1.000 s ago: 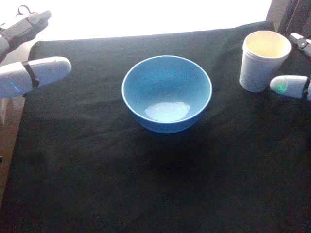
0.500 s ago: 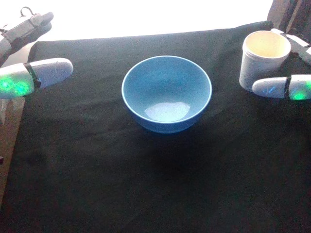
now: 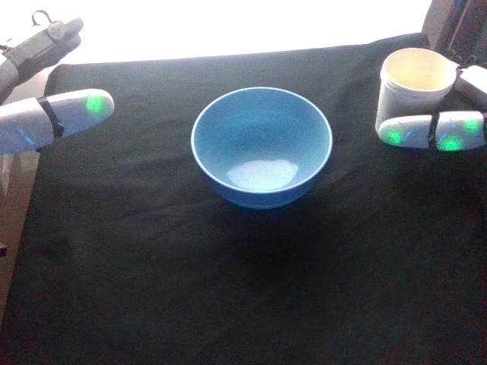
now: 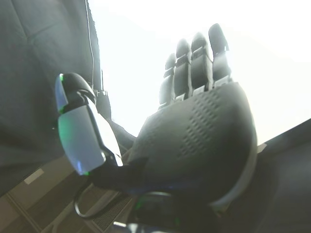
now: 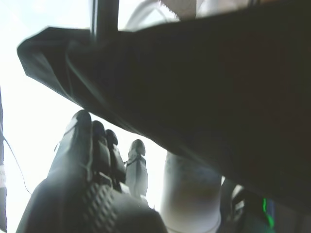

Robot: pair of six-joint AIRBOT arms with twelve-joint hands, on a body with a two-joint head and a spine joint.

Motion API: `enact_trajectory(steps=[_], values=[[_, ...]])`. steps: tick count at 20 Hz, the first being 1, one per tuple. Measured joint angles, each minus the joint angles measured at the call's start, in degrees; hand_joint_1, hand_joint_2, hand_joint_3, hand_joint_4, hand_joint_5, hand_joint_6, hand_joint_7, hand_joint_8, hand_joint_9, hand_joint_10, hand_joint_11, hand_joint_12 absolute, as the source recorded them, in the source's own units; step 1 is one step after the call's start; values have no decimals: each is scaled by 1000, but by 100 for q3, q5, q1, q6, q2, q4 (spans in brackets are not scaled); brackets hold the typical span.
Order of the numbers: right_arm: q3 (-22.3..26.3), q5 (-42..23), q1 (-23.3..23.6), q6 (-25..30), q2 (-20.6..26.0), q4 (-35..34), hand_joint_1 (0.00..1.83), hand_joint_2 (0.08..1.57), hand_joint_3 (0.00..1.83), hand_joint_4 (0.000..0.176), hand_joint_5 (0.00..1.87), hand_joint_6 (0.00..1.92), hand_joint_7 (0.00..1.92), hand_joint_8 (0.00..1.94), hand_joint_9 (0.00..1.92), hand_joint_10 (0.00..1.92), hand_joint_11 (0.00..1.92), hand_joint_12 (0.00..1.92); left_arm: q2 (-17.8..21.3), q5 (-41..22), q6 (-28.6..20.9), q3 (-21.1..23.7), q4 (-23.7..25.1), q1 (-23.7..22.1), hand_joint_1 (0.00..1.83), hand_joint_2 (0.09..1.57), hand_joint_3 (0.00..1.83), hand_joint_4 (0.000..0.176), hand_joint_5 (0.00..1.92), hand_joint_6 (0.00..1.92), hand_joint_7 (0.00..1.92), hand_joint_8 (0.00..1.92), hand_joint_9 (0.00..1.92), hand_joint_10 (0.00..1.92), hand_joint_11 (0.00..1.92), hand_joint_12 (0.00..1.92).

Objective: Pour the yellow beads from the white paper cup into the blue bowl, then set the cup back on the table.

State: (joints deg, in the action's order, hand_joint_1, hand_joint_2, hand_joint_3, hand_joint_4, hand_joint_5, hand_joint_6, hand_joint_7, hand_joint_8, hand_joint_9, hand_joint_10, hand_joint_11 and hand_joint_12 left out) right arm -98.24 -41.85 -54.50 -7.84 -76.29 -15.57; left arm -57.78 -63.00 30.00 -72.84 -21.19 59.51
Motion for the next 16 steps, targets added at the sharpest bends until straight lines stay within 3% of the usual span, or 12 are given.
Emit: enact_trajectory(steps=[1,5,9,11,13,16], values=[[0,0,35,2,-4,48,668,640,6,126,415,9,0,0,0,0,0,0,0,-9,0,0,2,0,473,885,0,0,171,0,265,1,222,1,0,574],[-35,4,81,57,-28,155,711,672,14,121,433,6,0,0,0,0,0,0,-48,2,-7,-17,2,0,495,889,1,0,164,0,225,0,181,2,0,459],[-63,17,81,164,-39,199,761,689,15,125,465,15,0,0,0,0,0,0,-59,-2,-24,-26,0,0,486,881,0,0,168,3,242,7,198,6,0,487],[-76,35,133,188,-42,282,756,664,3,117,484,18,0,0,0,0,0,0,-59,9,-24,-26,0,0,492,888,0,0,170,2,249,5,200,4,0,517],[-109,2,177,216,-46,341,802,685,10,126,485,14,0,0,0,0,0,0,-59,7,-24,-26,2,0,517,890,0,0,164,0,245,1,193,0,0,499],[-109,-4,188,232,-46,385,815,674,3,126,509,19,0,0,0,0,0,0,-70,20,-26,-52,0,0,522,878,0,0,167,2,244,0,189,0,0,489]])
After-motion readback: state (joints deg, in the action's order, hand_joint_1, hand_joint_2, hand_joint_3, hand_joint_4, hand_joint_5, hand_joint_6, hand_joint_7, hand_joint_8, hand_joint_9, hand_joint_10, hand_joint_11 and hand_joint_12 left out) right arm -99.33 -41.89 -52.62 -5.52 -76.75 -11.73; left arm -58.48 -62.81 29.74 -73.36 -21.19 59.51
